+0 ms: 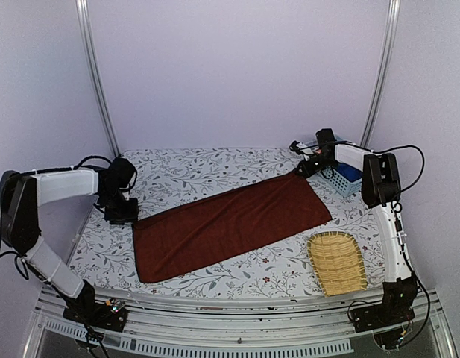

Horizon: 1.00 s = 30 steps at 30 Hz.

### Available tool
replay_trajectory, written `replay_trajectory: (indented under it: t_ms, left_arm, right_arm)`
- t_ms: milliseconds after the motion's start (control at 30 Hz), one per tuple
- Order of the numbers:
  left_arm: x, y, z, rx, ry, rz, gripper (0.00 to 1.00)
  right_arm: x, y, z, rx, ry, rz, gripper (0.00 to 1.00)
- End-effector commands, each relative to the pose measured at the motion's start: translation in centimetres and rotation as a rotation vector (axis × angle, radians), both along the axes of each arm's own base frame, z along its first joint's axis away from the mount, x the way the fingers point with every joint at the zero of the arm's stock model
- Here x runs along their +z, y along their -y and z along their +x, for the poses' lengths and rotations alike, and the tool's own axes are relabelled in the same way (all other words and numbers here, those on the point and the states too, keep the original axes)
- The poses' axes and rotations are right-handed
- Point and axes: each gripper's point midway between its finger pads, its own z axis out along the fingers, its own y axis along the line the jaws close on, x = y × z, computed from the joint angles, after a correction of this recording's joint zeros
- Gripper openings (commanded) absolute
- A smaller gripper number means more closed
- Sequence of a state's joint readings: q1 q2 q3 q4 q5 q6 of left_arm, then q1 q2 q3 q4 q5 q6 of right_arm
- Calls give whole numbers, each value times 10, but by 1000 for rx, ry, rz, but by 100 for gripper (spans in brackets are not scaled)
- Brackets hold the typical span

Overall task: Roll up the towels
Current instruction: Smooth out the towel at the center of the board.

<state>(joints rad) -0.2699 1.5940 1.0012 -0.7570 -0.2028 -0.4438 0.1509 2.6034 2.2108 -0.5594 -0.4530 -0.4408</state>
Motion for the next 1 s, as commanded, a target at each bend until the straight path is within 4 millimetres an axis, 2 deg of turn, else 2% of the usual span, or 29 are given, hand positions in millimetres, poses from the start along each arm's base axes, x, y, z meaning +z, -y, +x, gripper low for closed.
replay_trajectory:
  t_ms: [0,267,400,867,967]
  left_arm:
    - [-2,14,7,162,121,-280,44]
    - [-11,7,6,302,227,-487,41]
    - [-15,14,11,303,237,-568,39]
    - [-25,14,15,335,226,-590,38]
    - [-26,12,14,350,229,-602,35]
  right_arm:
    - [29,3,2,-5,38,21,3]
    - [29,3,2,-4,39,18,3]
    - [28,2,1,-3,36,24,3]
    - [26,2,1,-4,31,22,3]
    - [25,3,1,-4,30,22,3]
